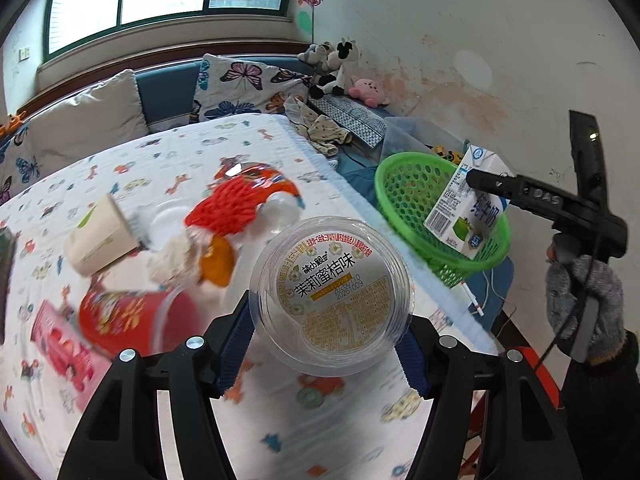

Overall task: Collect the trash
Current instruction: 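Carry the milk carton over the green basket and open the right tool, then move the right tool back toward the items on the bed, then grasp the red can with the right tool while the left tool grasps the pink wrapper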

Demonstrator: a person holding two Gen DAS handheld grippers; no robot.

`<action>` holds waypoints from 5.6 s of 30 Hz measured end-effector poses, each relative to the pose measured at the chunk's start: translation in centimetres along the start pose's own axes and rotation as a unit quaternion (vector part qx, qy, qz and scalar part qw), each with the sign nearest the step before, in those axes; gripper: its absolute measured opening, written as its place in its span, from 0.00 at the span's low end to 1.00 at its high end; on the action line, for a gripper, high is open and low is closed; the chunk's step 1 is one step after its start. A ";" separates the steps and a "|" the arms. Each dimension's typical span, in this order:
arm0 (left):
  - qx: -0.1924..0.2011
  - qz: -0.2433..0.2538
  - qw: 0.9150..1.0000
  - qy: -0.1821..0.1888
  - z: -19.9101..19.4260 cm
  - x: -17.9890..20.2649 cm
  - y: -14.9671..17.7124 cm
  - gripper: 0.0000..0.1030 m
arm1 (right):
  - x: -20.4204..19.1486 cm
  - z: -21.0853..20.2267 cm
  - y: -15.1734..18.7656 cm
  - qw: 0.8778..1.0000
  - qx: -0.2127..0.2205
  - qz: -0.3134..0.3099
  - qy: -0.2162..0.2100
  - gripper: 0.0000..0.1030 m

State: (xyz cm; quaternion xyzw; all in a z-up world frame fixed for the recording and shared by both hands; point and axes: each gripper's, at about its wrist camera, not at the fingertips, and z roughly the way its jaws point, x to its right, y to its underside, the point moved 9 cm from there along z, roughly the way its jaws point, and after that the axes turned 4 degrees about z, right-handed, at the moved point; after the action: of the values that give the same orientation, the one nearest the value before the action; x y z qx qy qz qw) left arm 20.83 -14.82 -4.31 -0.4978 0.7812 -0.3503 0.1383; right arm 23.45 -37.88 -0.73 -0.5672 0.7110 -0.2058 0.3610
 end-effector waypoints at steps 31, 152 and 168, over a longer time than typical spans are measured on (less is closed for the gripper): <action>-0.060 0.031 0.996 0.064 12.7 10.2 -9.1 0.61 | 9.8 4.0 2.9 0.996 -0.044 0.050 0.058 0.77; -0.065 -0.319 0.923 -0.203 -2.0 -27.7 9.8 0.81 | -30.8 4.1 11.5 0.917 -0.135 -0.316 -0.203 0.65; -0.075 -0.328 0.925 -0.174 0.0 -27.2 10.0 0.53 | -22.7 0.4 8.8 0.952 -0.108 -0.228 -0.174 0.65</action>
State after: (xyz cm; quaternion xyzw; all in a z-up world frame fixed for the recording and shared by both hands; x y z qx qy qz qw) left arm 26.71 11.55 -14.74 -0.7887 0.5616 -0.2240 0.1116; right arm 20.17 -13.76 -0.85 -0.7768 0.5073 -0.1027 0.3587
